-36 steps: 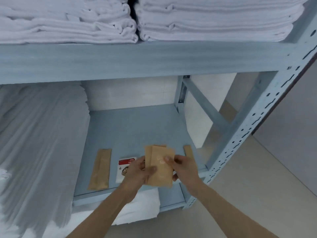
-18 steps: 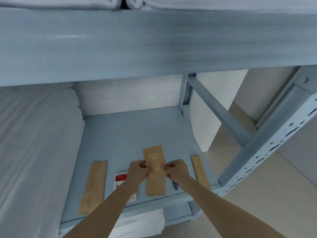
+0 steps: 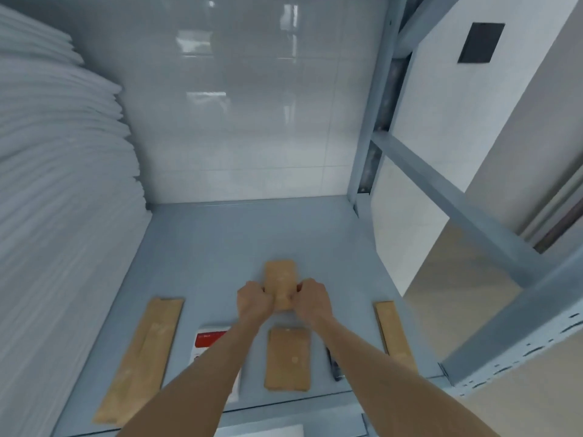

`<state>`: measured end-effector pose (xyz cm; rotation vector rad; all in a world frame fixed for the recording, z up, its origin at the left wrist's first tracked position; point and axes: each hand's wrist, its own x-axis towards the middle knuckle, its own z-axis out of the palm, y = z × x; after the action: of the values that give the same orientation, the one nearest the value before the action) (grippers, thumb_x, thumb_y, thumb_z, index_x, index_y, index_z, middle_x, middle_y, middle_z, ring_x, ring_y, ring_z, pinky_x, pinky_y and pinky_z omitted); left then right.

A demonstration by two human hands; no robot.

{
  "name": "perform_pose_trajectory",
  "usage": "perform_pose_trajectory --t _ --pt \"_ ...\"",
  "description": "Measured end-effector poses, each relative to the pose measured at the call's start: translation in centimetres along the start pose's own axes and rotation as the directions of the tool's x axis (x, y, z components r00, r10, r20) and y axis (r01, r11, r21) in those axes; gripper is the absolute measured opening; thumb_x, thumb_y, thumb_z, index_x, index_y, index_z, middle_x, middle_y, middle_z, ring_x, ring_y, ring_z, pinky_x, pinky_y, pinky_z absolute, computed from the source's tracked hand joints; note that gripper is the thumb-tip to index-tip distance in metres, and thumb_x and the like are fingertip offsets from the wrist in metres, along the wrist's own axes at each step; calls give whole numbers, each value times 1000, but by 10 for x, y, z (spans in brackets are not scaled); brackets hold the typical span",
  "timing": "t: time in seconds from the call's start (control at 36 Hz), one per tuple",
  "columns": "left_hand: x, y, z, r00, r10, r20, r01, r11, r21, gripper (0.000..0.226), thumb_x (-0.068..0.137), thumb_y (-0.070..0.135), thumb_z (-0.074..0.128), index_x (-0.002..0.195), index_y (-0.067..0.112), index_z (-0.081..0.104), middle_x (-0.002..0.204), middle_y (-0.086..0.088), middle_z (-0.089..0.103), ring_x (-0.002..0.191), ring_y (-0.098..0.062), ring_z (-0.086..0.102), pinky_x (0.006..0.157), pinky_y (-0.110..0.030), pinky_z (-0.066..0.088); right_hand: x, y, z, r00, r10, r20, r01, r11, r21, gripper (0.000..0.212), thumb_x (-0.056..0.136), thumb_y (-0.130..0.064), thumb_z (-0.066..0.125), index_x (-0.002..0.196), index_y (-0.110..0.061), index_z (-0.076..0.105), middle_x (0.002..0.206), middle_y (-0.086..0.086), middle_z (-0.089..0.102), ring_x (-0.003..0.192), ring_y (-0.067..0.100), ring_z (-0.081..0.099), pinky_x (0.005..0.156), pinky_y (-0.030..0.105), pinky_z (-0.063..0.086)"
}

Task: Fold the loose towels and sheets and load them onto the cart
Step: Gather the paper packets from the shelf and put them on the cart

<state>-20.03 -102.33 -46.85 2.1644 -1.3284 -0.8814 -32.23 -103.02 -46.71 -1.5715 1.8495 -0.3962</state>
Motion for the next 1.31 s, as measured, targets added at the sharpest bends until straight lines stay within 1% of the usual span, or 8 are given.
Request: perform_pose_trajectory --t 0.11,0.22,0.36,0.44,0.53,0.72,0.89,1.31 --pt "4 -4 11 1000 7 -7 -7 997 71 21 88 5 56 93 -4 74 99 -22 72 95 -32 69 74 -35 51 2 5 7 999 -30 -31 26 991 -134 25 98 -16 48 105 -1 66 111 15 68 104 29 64 91 38 50" --pt "-6 -1 9 999 -8 -36 14 985 171 29 91 11 51 110 -2 69 117 -21 67 112 -32 60 96 -34 46 -9 3 1 997 -56 -46 46 981 -186 27 101 -20 45 109 -1 63 119 16 64 113 29 60 93 35 45" --pt "-28 12 -36 999 -2 -38 -4 989 -145 30 94 17 61 117 0 70 123 -18 68 120 -31 60 100 -32 42 -35 -5 -34 999 7 -43 -5 998 58 28 97 -23 51 111 -3 65 114 12 67 108 28 63 84 30 45" --pt "-59 35 -79 999 4 39 15 879 -477 15 94 12 63 95 3 75 93 -18 71 92 -29 66 85 -32 50 -65 -22 -63 997 -28 -71 40 982 185 33 97 -28 51 101 -2 71 99 9 71 91 23 65 68 27 42" --pt "-96 56 -120 993 95 66 -35 794 -607 20 94 13 63 103 -2 73 83 -10 69 74 -21 62 71 -29 49 -98 -42 -90 995 -15 -100 53 919 392 40 97 -28 54 93 9 68 93 21 72 89 34 68 83 39 52" --pt "-198 80 -194 957 287 -45 -238 686 -687 25 102 18 51 110 4 71 108 -13 72 96 -26 67 90 -41 52 -194 -71 -150 989 -82 -123 143 732 666 22 98 -28 58 99 -10 71 99 8 74 79 14 70 81 28 52" --pt "-268 85 -213 957 259 -131 -268 620 -737 45 106 39 36 124 10 66 120 -5 70 113 -19 64 102 -41 50 -260 -74 -202 979 -97 -177 196 661 725 28 101 -31 52 102 -11 71 107 7 73 99 22 70 90 36 53" --pt "-409 63 -190 942 133 -307 -328 551 -767 54 93 62 40 111 24 74 115 8 74 110 -12 67 108 -44 46 -354 -22 -244 964 -210 -162 253 539 804 32 104 -38 44 101 -19 71 110 3 73 107 19 68 101 44 50"
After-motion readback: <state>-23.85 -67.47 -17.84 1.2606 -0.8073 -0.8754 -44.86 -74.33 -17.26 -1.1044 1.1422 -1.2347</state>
